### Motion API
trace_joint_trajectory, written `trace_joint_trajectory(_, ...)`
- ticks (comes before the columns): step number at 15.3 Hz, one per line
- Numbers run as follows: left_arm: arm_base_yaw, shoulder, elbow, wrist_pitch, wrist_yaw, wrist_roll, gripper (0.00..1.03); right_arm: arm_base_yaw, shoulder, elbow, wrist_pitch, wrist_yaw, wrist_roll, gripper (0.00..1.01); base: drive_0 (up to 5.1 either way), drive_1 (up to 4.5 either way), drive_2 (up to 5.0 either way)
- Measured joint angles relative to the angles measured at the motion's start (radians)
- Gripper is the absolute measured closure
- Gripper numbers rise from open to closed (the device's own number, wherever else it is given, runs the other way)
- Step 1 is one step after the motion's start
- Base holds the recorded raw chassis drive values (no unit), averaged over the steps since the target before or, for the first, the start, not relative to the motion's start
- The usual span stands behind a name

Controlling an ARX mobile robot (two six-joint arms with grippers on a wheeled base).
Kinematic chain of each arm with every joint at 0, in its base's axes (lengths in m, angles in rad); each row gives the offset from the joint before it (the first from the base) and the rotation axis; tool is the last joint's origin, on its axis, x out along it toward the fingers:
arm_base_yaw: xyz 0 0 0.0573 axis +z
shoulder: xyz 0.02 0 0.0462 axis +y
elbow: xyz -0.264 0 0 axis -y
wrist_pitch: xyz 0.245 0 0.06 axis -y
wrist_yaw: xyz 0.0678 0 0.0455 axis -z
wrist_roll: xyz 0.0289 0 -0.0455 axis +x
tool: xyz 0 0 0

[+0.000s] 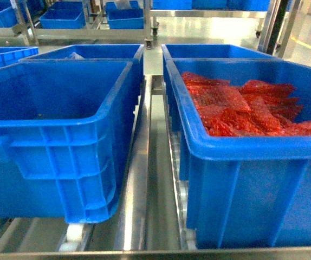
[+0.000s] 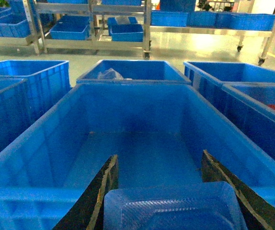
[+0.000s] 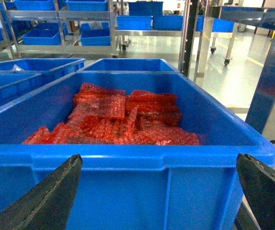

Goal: Pick blue part to blue bin on bottom shelf

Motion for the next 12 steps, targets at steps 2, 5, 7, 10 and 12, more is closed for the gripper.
trace_joint_trajectory(2, 0.0, 0.0, 0.0, -0.002, 0.001, 0.0, 0.59, 0.0, 0.0, 0.0, -0.004, 0.0, 0.0, 0.03, -0.1, 4.13, -4.3)
trace_joint_trajectory(5, 0.0, 0.0, 0.0, -0.003, 0.001, 0.0, 0.59, 0.0, 0.0, 0.0, -0.005, 0.0, 0.0, 0.03, -0.1, 4.13, -4.3)
trace_joint_trajectory(7, 0.0, -0.002, 0.0, -0.003, 0.001, 0.0, 0.59, 0.0, 0.0, 0.0, -0.003, 0.0, 0.0, 0.03, -0.1, 4.13, -4.3)
trace_joint_trajectory(10, 0.0, 0.003, 0.0, 0.0, 0.001, 0.0, 0.59, 0.0, 0.0, 0.0, -0.006, 0.0, 0.0, 0.03, -0.1, 4.13, -4.3)
trace_joint_trajectory(12, 0.0, 0.003, 0.0, -0.001, 0.001, 0.0, 0.59, 0.0, 0.0, 0.0, -0.003, 0.0, 0.0, 0.03, 0.0, 0.0, 0.0)
